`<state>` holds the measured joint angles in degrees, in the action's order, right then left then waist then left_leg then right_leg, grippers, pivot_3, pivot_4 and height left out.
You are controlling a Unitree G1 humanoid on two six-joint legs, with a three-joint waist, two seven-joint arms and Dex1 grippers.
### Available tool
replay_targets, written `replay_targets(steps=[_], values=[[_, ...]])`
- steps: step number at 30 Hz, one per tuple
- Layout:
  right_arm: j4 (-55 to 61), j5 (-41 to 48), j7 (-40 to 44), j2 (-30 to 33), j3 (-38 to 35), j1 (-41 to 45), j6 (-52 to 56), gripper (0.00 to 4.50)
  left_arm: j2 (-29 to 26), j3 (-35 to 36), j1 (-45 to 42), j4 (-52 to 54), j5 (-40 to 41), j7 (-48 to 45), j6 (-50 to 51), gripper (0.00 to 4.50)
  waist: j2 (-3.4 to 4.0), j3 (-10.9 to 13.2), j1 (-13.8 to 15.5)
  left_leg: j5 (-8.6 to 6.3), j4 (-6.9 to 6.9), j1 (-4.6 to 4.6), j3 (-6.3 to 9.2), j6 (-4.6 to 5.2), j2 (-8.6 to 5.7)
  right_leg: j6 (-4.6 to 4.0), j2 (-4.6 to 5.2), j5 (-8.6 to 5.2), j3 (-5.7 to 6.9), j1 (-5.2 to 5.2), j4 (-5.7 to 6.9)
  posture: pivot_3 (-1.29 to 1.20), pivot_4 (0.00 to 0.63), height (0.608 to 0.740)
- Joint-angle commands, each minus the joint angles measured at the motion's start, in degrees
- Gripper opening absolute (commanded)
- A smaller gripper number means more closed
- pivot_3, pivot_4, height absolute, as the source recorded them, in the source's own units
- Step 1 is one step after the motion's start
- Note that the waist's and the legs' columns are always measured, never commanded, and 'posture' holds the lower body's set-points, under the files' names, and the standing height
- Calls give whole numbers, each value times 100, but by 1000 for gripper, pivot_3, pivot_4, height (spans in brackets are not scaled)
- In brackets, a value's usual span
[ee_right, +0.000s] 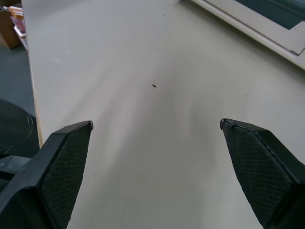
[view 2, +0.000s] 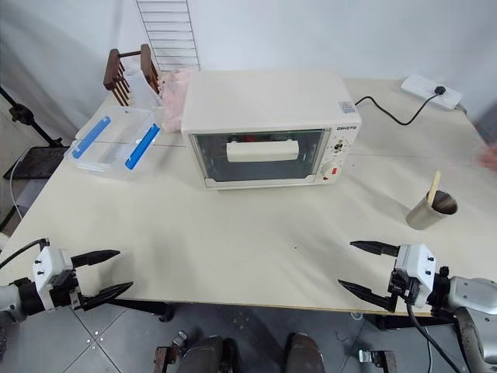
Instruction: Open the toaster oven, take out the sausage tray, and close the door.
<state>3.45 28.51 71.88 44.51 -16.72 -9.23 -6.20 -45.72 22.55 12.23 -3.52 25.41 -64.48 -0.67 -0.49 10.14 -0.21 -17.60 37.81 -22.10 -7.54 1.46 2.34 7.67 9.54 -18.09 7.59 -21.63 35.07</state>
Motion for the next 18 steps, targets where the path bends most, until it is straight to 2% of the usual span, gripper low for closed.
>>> replay_targets(steps=[1, 3, 5, 7, 9, 15, 18], values=[[62, 122, -119, -68, -109, 170, -3, 4500, 29, 72, -39, 213, 149, 84, 194, 4467, 0, 0, 0, 0, 1, 0, 0, 0, 0, 0, 0, 0, 0, 0, 0, 0, 150, 740], [268, 282, -317, -159, -2, 372, 315, 4500, 111, 86, -167, 292, 298, 163, 377, 4467, 0, 0, -12, 0, 2, 0, -1, 0, 1, 0, 0, 0, -1, 0, 1, 0, 150, 740], [593, 621, -725, -266, 156, 771, 1010, 4500, 296, 205, -472, 439, 808, 350, 820, 4467, 2, 1, -12, 0, 3, 1, -1, -1, 3, 0, -1, 0, -2, 0, 2, 0, 150, 740], [793, 947, -1099, -426, 329, 1312, 1651, 4500, 387, 377, -711, 662, 1729, 190, 1520, 4467, 2, 2, -22, -1, 18, -1, 3, -3, 9, 0, -1, 0, -4, -1, 14, 0, 150, 740], [874, 1096, -1298, -555, 525, 1772, 2085, 4500, 462, 503, -942, 811, 2296, 197, 1966, 4467, 2, 2, -35, -3, 27, -2, 7, -6, 14, -3, -2, 2, -3, -2, 26, 0, 150, 740], [617, 1041, -1740, -969, 853, 2896, 2569, 4500, -72, 319, -1312, 1113, 3077, 282, 3628, 4467, 3, 3, -23, -11, 29, -8, 12, -15, 13, -4, -11, 1, 1, -18, 51, 0, 150, 740], [394, 925, -1662, -1154, 1001, 3225, 2492, 4500, -30, 304, -1497, 1289, 3266, 465, 3962, 4467, 3, 2, -1, -13, 32, -12, 9, -12, 10, -4, -11, 1, -1, -21, 51, 0, 150, 740]])
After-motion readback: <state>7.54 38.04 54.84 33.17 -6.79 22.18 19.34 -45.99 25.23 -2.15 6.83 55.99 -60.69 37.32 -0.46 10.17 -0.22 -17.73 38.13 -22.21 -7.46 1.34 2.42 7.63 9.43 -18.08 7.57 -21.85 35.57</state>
